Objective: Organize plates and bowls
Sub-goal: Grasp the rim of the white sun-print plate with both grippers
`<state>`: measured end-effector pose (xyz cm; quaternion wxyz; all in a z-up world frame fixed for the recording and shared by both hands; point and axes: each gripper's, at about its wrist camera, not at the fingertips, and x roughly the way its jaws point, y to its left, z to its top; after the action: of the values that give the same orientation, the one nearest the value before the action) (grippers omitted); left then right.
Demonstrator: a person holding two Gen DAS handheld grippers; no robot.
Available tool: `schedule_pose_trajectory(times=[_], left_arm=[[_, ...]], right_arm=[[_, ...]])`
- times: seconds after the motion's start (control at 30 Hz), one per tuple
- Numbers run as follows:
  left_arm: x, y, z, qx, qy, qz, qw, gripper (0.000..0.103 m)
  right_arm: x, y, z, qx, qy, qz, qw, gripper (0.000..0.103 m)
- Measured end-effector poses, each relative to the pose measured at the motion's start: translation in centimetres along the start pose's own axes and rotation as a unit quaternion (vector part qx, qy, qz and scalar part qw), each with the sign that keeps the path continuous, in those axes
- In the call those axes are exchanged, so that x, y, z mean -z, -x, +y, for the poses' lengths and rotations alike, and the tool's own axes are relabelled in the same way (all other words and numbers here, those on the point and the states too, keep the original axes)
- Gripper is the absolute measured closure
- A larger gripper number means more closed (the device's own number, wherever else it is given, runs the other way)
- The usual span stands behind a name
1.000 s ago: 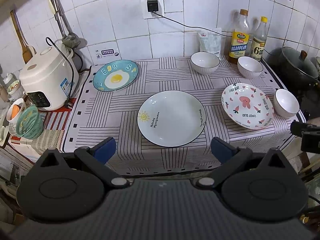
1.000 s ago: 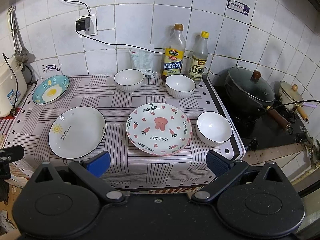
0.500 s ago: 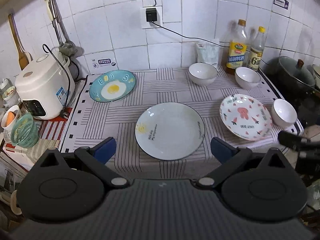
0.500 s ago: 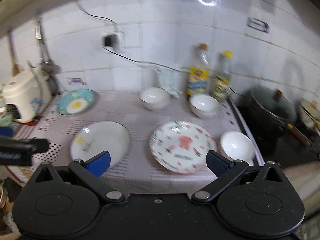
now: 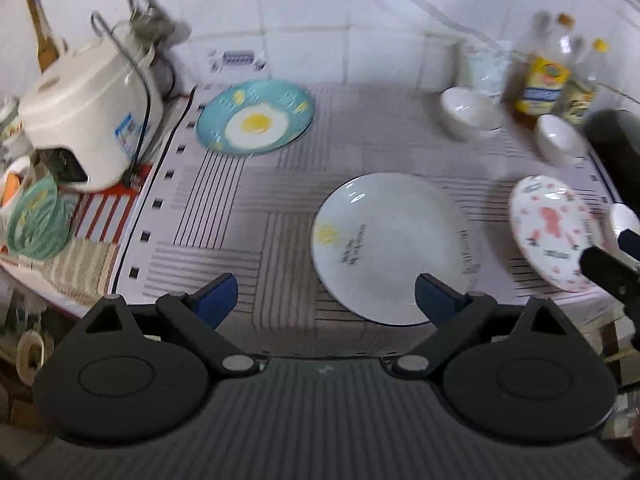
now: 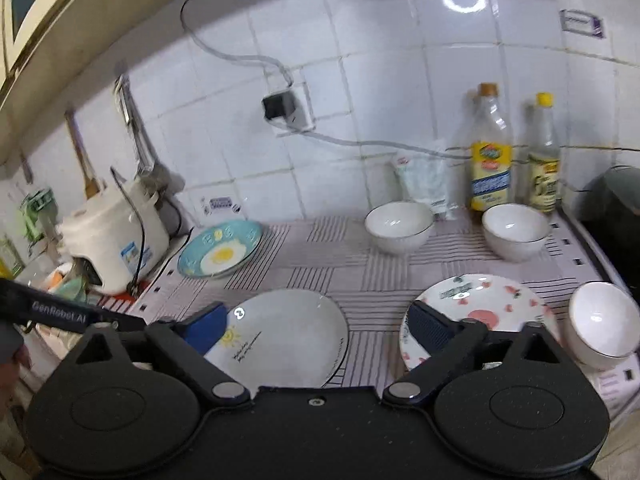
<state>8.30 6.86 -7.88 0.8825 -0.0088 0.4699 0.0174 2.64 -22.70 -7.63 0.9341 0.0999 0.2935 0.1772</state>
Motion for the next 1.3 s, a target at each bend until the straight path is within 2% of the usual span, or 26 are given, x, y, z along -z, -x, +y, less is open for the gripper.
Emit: schedule_pose_trajectory(times=[0.13,0.23,0.4,0.5,0.57,0.63,0.67,0.7,0.73,0.77,0.83,0.87,0.93,1.07,1.2,1.3], left_arm=[[-0.3,-4.0,1.1,-0.011,0.014,0.019,0.9997,0.007],[-0.6,-7.3,1.6,0.006,0.011,0.029,0.9995,0.013],[-1.4,-12.5,1.7,0.026,0.012,0.057,0.9980,0.015],[-1.8,-14.8,1.7,0.034,0.003,0.077,0.9965,0.027],[-1.9,-16.1,1.7,0.041,-0.001,0.088,0.9953,0.033],[-2.1,-17.4,1.8,0.051,-0.009,0.107,0.9930,0.045],[-2.2,-18.0,1.7,0.058,-0.010,0.121,0.9909,0.049],[-2.3,-18.6,1.7,0.074,-0.012,0.144,0.9867,0.055],[-2.4,-19.1,1.6,0.087,-0.012,0.165,0.9823,0.056],[-2.6,-19.3,1.7,0.092,-0.009,0.170,0.9812,0.057],[-3.0,-19.4,1.4,0.098,-0.016,0.172,0.9801,0.069],[-3.2,-19.6,1.4,0.103,-0.017,0.177,0.9787,0.069],[-3.5,-19.9,1.6,0.109,-0.007,0.184,0.9768,0.070],[-4.0,-20.5,2.6,0.127,0.013,0.188,0.9738,0.075],[-3.9,-20.4,3.3,0.141,0.001,0.180,0.9735,0.078],[-4.2,-20.6,3.9,0.154,0.013,0.188,0.9698,0.080]], right_arm=[[1.3,-2.8,-0.7,-0.014,-0.016,0.022,1.000,0.017],[2.8,-5.6,-1.2,-0.015,-0.030,0.048,0.998,0.018],[4.9,-10.1,-2.6,-0.019,-0.084,0.098,0.991,0.022],[5.3,-12.0,-3.0,-0.013,-0.108,0.115,0.987,0.036],[5.5,-13.1,-3.2,-0.012,-0.119,0.123,0.985,0.041],[5.9,-14.1,-3.2,-0.013,-0.123,0.133,0.983,0.052],[6.0,-14.4,-3.3,-0.012,-0.131,0.140,0.981,0.055],[6.2,-14.8,-3.4,-0.011,-0.141,0.147,0.979,0.063],[6.3,-15.0,-3.6,-0.007,-0.153,0.153,0.976,0.067],[6.4,-15.2,-3.7,0.000,-0.164,0.155,0.974,0.069],[6.3,-15.2,-3.8,0.003,-0.188,0.156,0.970,0.072],[6.2,-15.3,-3.8,0.003,-0.197,0.159,0.967,0.074],[6.4,-15.6,-3.9,0.010,-0.203,0.164,0.965,0.088],[6.5,-15.9,-4.1,0.006,-0.217,0.164,0.962,0.088],[6.8,-15.9,-4.9,-0.002,-0.243,0.160,0.957,0.091],[6.0,-16.0,-4.1,0.014,-0.225,0.170,0.959,0.087]])
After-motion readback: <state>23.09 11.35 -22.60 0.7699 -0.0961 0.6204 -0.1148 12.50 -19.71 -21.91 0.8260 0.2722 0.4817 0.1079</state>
